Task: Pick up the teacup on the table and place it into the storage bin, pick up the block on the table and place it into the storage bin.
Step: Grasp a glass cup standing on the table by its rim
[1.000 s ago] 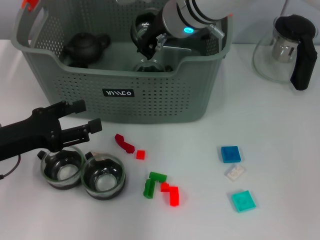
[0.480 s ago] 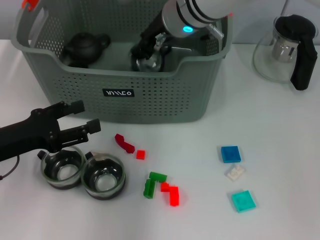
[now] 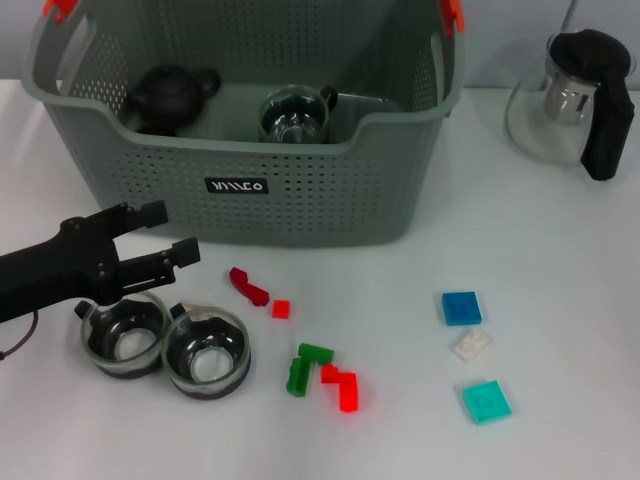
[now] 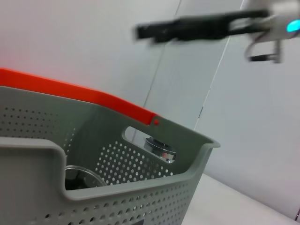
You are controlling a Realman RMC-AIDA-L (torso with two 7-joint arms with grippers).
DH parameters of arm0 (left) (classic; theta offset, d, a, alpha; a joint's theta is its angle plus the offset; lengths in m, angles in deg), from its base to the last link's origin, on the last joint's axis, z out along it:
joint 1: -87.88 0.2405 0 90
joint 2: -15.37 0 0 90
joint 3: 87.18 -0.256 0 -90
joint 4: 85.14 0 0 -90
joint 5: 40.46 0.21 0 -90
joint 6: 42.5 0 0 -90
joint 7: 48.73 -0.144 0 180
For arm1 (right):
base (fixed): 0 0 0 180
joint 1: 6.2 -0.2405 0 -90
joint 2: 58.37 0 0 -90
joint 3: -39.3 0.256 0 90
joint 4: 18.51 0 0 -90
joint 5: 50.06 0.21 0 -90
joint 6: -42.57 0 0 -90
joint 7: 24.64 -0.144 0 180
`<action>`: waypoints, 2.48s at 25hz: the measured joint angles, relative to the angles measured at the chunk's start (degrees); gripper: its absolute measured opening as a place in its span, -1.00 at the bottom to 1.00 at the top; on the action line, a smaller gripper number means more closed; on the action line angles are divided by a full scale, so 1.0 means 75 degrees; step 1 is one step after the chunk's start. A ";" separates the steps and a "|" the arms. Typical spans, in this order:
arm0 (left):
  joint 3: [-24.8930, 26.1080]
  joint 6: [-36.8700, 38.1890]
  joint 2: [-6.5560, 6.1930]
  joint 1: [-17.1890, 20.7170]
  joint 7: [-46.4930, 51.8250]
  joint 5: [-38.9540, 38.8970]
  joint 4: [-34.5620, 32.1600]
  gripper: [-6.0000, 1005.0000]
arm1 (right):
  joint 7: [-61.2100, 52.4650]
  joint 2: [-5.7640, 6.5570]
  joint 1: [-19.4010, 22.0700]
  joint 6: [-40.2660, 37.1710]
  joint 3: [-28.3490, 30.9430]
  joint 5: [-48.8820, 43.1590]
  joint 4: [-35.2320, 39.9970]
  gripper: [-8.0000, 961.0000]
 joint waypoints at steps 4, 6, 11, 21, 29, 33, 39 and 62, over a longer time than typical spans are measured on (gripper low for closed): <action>0.0009 0.0002 -0.0001 -0.0030 0.0000 0.0006 0.0000 0.68 | 0.0985 0.0089 0.1339 -0.1600 0.1107 0.2241 0.1313 0.54; -0.0009 0.0002 0.0000 -0.0046 0.0000 0.0011 0.0000 0.68 | 0.1640 0.0126 0.1969 -0.2281 0.1643 0.3457 0.1361 0.55; -0.0001 0.0003 -0.0004 -0.0051 0.0000 -0.0015 0.0000 0.68 | 0.3859 0.0099 0.3308 -0.3833 0.2445 0.5268 0.0421 0.53; -0.0005 -0.0076 -0.0040 -0.0145 0.0000 -0.0026 0.0000 0.68 | 0.7911 -0.0019 0.4770 -0.5304 0.2708 0.5160 -0.2341 0.48; -0.0007 0.0070 -0.0084 -0.0171 0.0038 0.0010 -0.0122 0.68 | 0.8611 0.0007 0.4818 -0.5140 0.2723 0.3909 -0.3095 0.44; -0.0148 0.0561 -0.0145 -0.0108 0.0510 0.0167 -0.0740 0.68 | 0.8592 0.0030 0.4815 -0.5189 0.2727 0.3575 -0.3088 0.42; -0.0771 0.1577 -0.0185 -0.0252 0.2195 0.0889 -0.2289 0.68 | 0.8545 0.0017 0.4736 -0.5156 0.2734 0.3159 -0.3109 0.39; -0.5103 0.0278 0.0569 -0.0737 0.5500 0.4691 -0.6947 0.66 | 0.8335 -0.0008 0.4475 -0.4915 0.2886 0.3101 -0.3139 0.40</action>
